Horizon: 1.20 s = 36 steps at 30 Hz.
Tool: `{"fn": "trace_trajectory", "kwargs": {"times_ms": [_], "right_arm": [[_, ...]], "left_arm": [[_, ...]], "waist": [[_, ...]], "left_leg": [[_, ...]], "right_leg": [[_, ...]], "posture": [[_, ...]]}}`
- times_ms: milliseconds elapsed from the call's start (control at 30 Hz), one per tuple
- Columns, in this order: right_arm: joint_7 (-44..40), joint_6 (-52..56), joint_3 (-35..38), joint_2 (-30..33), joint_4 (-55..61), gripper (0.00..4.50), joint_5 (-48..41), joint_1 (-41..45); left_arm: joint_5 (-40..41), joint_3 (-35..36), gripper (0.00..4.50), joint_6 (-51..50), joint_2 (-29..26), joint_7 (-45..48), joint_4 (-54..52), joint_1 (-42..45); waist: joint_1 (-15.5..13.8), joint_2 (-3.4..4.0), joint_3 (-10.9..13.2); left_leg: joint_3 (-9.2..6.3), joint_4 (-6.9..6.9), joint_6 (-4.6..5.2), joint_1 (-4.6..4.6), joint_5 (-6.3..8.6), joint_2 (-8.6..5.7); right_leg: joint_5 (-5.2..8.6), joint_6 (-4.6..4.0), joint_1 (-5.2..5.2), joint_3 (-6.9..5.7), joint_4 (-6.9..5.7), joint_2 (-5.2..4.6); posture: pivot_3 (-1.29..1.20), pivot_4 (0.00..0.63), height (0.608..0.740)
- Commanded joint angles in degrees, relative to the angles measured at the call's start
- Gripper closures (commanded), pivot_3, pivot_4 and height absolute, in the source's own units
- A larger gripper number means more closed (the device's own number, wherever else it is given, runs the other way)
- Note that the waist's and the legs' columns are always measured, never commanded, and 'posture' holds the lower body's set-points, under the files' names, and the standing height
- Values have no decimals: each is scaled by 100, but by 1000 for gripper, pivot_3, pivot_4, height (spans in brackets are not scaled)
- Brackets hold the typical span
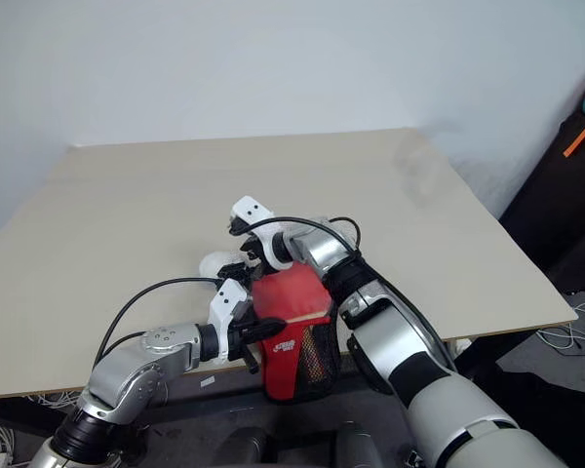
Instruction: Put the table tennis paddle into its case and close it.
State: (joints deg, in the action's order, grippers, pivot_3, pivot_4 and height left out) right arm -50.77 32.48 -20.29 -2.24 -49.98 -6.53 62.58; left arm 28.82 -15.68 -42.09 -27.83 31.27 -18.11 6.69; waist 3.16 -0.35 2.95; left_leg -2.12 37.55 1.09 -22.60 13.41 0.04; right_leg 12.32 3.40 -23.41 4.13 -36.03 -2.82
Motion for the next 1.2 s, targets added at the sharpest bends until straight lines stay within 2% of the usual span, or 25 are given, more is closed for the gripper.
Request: {"fn": "trace_trajectory", "kwargs": {"times_ms": [33,500,633,867,967,1000,1200], "right_arm": [[132,-315,240,-188,-303,0,81,257],[748,-970,820,-649,-1370,0,272,633],[818,-1064,851,-700,-1507,915,367,677],[642,-1037,826,-753,-1501,3417,527,672],[491,-1003,745,-760,-1435,4343,623,610],[419,-991,720,-762,-1398,4460,651,587],[194,-984,768,-781,-1135,4460,630,511]], "left_arm": [[-129,74,4482,6,26,0,-96,-30],[-212,121,4482,-46,118,-29,-236,-112],[-215,132,4500,-67,132,-36,-254,-113],[-240,133,4500,-71,149,-24,-206,-69],[-248,132,4500,-71,154,-22,-193,-55],[-249,132,4500,-74,157,-23,-188,-47],[-266,119,4500,-78,167,-12,-144,-6]], "waist": [[4,0,0],[9,2,0],[13,2,0],[15,3,-1],[15,3,-1],[16,3,-1],[16,3,-1]], "left_leg": [[0,0,0,0,0,0],[-3,-1,-2,0,-1,0],[-3,-1,-2,1,-1,0],[-4,-1,-2,1,-1,0],[-4,-1,-2,1,-1,0],[-4,-1,-2,1,-1,0],[-5,-1,-2,1,-1,0]], "right_leg": [[0,0,-1,1,-1,0],[-11,-18,-1,-1,-2,0],[-10,-17,-1,-2,-3,0],[-10,-17,0,-2,-3,1],[-10,-17,1,-2,-3,1],[-10,-17,0,-2,-3,1],[-10,-17,0,-2,-4,1]], "posture": [[0,0,740],[0,0,740],[0,0,740],[0,0,740],[0,0,740],[0,0,740],[0,0,740]]}}
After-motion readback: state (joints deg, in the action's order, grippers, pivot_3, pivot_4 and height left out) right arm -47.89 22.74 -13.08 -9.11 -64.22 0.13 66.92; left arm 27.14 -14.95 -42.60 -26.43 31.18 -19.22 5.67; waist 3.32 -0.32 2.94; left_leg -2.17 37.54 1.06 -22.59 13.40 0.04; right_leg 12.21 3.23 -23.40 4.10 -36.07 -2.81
